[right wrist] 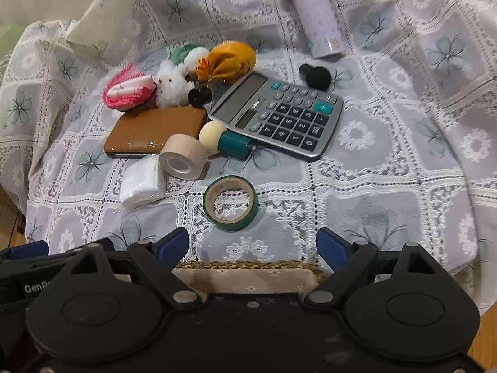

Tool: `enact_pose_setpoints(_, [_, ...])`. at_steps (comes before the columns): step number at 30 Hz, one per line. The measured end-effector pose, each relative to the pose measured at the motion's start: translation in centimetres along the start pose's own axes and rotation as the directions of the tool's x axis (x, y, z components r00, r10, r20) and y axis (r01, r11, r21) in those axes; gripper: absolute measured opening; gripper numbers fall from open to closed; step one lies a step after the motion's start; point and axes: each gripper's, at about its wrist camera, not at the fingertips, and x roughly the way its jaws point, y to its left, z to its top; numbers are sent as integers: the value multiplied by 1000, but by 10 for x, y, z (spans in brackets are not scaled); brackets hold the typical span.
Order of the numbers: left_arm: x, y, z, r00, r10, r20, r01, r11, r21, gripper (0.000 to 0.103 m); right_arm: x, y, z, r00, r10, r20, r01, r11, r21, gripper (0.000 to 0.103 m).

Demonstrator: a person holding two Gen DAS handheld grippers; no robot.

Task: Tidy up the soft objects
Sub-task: 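Close the right tool on the green tape roll while the left tool reaches toward the white packet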

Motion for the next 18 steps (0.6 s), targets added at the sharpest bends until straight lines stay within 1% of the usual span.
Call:
enact_pose_setpoints(3, [8,3,3,1000,-2,-18,1,1000,-15,98,12,6,4,1000,-8,-10,8,1000,-18,89])
enact_pose_setpoints(6, [14,6,4,1000,2,-30,-3,999,-37,98,20,14,5,999,-45,28,47,997,-61,89])
enact_pose_setpoints(9, [17,8,5,1000,-7,-24,6,999,-49,98,28,20,3,994,-75,83,84,990,-110,89])
enact_pose_setpoints(11, [17,7,7,1000,-12,-14,12,999,-46,98,35,22,1,992,-86,92,98,986,-133,89])
enact_pose_setpoints(13, [18,7,9,1000,-16,-6,16,999,-48,98,39,20,-2,993,-80,90,91,987,-131,85])
enact_pose_setpoints(18, [25,7,11,1000,-13,-9,12,998,-64,98,44,17,-8,991,-74,116,89,988,-125,84])
